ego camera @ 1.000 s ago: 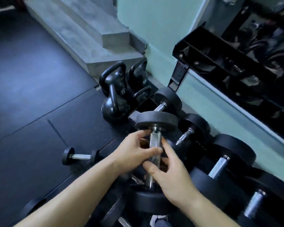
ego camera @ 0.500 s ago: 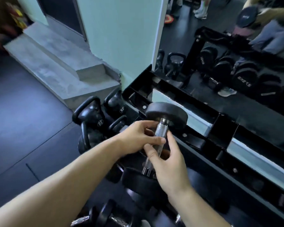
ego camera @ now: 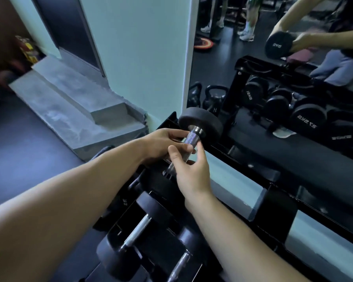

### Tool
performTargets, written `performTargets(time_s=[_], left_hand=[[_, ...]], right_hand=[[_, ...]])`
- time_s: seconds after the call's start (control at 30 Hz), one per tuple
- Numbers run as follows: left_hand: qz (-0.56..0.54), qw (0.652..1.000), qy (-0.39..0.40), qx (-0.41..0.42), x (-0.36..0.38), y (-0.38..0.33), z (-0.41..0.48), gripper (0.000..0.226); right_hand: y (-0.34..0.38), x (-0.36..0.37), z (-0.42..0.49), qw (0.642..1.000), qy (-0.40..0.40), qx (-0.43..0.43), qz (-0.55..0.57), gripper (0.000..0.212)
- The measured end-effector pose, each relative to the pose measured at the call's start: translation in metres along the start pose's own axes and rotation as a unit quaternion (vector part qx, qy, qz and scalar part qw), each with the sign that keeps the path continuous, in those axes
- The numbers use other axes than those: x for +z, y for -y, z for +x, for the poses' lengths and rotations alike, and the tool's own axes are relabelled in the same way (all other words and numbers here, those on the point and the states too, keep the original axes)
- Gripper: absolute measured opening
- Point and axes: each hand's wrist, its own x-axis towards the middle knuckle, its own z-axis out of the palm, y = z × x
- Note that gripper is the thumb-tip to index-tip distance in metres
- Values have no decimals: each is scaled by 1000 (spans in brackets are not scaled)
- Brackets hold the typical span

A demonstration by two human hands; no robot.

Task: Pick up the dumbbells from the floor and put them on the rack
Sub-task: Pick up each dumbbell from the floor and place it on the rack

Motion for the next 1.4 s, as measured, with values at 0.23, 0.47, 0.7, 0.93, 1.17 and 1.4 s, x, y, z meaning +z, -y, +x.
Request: performTargets(time_s=[0.23, 0.47, 0.7, 0.93, 1.17, 1.4], left_hand=[[21, 999, -24, -8, -7, 12, 29, 45], [29, 1000, -7, -1, -20, 13, 48, 48], [33, 999, 7, -9, -29, 18, 74, 50], [75, 997, 21, -8, -37, 17, 81, 43], [64, 998, 15, -1, -44, 22, 79, 42], [161, 986, -31, 17, -41, 15, 67, 50]], right_hand=[[-18, 5, 31, 999, 8, 27, 34, 97], [-28, 16, 49, 998, -1, 27, 54, 106], [-28, 17, 65, 997, -4, 28, 67, 100], [-37, 14, 78, 1000, 27, 12, -3, 109], [-40, 14, 85, 998, 22, -4, -65, 107], [-40, 11, 83, 998, 7, -9, -63, 105]])
